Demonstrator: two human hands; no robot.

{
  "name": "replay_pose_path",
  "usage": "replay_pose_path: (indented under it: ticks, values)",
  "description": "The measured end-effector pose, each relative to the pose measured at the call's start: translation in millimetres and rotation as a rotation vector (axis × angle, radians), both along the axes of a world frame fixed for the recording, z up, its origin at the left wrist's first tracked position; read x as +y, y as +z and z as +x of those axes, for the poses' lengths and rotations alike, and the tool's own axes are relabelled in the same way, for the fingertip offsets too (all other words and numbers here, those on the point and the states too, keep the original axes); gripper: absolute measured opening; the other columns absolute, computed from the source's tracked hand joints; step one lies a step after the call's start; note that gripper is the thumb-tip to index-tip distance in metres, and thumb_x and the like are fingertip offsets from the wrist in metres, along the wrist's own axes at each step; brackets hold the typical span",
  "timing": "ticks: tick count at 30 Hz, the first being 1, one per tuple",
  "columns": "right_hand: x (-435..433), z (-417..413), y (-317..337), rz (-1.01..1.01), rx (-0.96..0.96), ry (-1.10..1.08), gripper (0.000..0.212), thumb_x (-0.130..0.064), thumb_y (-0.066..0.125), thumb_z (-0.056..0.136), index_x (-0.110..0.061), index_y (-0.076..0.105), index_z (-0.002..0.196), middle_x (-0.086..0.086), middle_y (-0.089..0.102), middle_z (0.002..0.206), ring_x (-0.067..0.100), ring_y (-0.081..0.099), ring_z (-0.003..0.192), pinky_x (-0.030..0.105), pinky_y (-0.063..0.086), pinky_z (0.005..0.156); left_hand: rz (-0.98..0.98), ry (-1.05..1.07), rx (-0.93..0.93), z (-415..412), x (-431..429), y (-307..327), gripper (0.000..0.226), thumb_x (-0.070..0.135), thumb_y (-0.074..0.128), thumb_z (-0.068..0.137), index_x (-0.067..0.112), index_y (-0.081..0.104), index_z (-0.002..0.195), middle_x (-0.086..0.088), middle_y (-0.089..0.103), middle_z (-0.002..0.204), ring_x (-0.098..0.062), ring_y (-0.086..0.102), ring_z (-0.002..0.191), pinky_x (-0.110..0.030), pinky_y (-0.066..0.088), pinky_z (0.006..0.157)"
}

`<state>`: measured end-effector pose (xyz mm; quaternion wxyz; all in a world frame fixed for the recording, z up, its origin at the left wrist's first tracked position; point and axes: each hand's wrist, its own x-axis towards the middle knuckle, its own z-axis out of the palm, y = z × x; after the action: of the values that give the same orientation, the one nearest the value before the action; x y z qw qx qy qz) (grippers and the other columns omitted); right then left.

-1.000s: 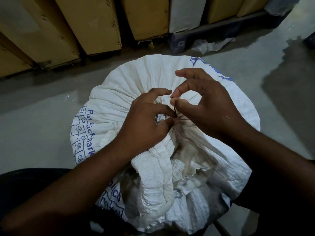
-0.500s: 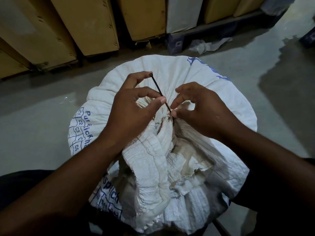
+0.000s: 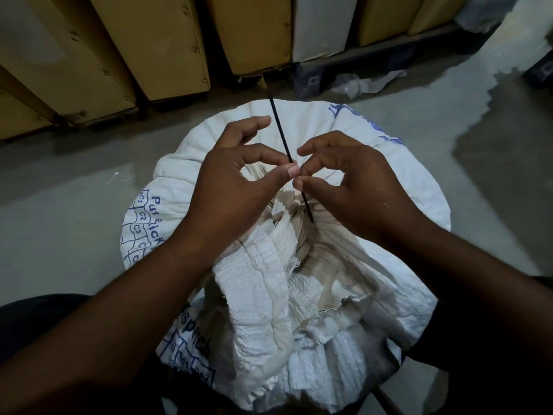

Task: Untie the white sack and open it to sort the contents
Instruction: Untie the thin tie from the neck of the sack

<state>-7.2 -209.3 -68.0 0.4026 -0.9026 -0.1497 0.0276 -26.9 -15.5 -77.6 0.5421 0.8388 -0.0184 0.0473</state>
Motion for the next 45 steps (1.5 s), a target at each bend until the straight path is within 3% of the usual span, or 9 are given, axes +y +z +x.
replay_pose_path:
  ticks: [5,11,19,25,32,37,39,41,45]
  values:
    - [-5.0,-2.5,22.8,0.122,-0.097,-0.069,0.008,-0.032,0.080,0.087,-0.024,0.078,0.088,-0.015,0.067,0.119,0.000,0.059,0.117,0.021,0.045,0.098,-0.023,0.051,-0.058,-0.6,-14.2,26.6,0.006,0.033,0.083,0.087,0.029,0.083,0.091,0.021,0.058,0.142,0.005,0.049,0.137,-0.019,0.040,0.109]
    - [-37.2,-29.8,89.3,0.152,-0.287,-0.163,0.014,-0.032,0.079,0.088,-0.020,0.076,0.081,-0.012,0.066,0.111,-0.001,0.061,0.107,0.012,0.044,0.086,-0.151,0.034,-0.167,-19.3,-54.5,90.0,0.007,0.034,0.084,0.086,0.029,0.083,0.091,0.025,0.061,0.137,0.010,0.055,0.128,-0.037,0.045,0.115]
    - [-169.2,-139.0,196.8,0.007,-0.513,-0.426,0.008,-0.030,0.078,0.088,-0.023,0.075,0.084,-0.012,0.064,0.113,-0.002,0.060,0.109,0.012,0.046,0.089,-0.074,-0.318,-0.478,-64.4,-182.0,197.3,0.008,0.028,0.084,0.087,0.035,0.080,0.091,0.018,0.055,0.149,0.015,0.047,0.133,0.003,0.036,0.096]
    - [-266.8,-252.9,236.2,-0.081,-0.548,-0.673,0.007,-0.028,0.079,0.086,-0.025,0.075,0.081,-0.014,0.064,0.112,-0.004,0.060,0.108,0.003,0.040,0.082,-0.077,-0.627,-0.614,-118.0,-303.0,237.7,0.006,0.032,0.084,0.086,0.030,0.082,0.092,0.014,0.051,0.153,0.004,0.044,0.141,-0.018,0.041,0.112]
    - [-329.4,-343.1,239.2,-0.107,-0.556,-0.892,0.009,-0.027,0.079,0.085,-0.028,0.072,0.079,-0.014,0.065,0.111,0.000,0.062,0.109,0.011,0.047,0.081,-0.090,-0.825,-0.614,-183.4,-398.1,248.2,0.005,0.030,0.084,0.086,0.031,0.082,0.091,0.015,0.052,0.153,0.003,0.041,0.142,0.007,0.025,0.099]
    - [-354.9,-378.4,235.5,-0.142,-0.549,-0.982,0.010,-0.026,0.080,0.084,-0.024,0.073,0.078,-0.012,0.066,0.112,-0.007,0.058,0.109,0.004,0.040,0.084,-0.061,-0.932,-0.624,-208.5,-428.7,245.7,0.005,0.032,0.083,0.085,0.032,0.081,0.090,0.015,0.051,0.153,0.002,0.042,0.141,-0.001,0.028,0.106]
    - [-362.0,-390.5,234.3,-0.141,-0.525,-1.018,0.010,-0.025,0.080,0.083,-0.023,0.073,0.077,-0.013,0.066,0.112,-0.007,0.058,0.109,0.006,0.042,0.087,-0.050,-0.956,-0.649,-214.9,-437.1,242.4,0.006,0.034,0.083,0.086,0.032,0.082,0.091,0.016,0.051,0.154,0.001,0.043,0.141,-0.027,0.038,0.116]
    - [-372.4,-400.5,230.1,-0.093,-0.499,-1.073,0.009,-0.022,0.081,0.083,-0.021,0.073,0.078,-0.012,0.067,0.112,-0.003,0.061,0.109,0.015,0.046,0.089,-0.042,-0.973,-0.660,-219.0,-443.6,238.2,0.006,0.037,0.081,0.086,0.033,0.082,0.091,0.016,0.051,0.154,-0.003,0.043,0.143,-0.051,0.041,0.116]
    - [-403.5,-407.0,207.3,0.112,-0.388,-1.219,0.009,-0.022,0.078,0.083,-0.015,0.074,0.079,-0.008,0.067,0.112,0.010,0.063,0.111,0.038,0.053,0.091,-0.006,-0.963,-0.677,-217.8,-451.4,228.2,0.020,0.050,0.074,0.084,0.035,0.082,0.094,0.016,0.048,0.157,-0.006,0.041,0.146,-0.056,0.040,0.115]
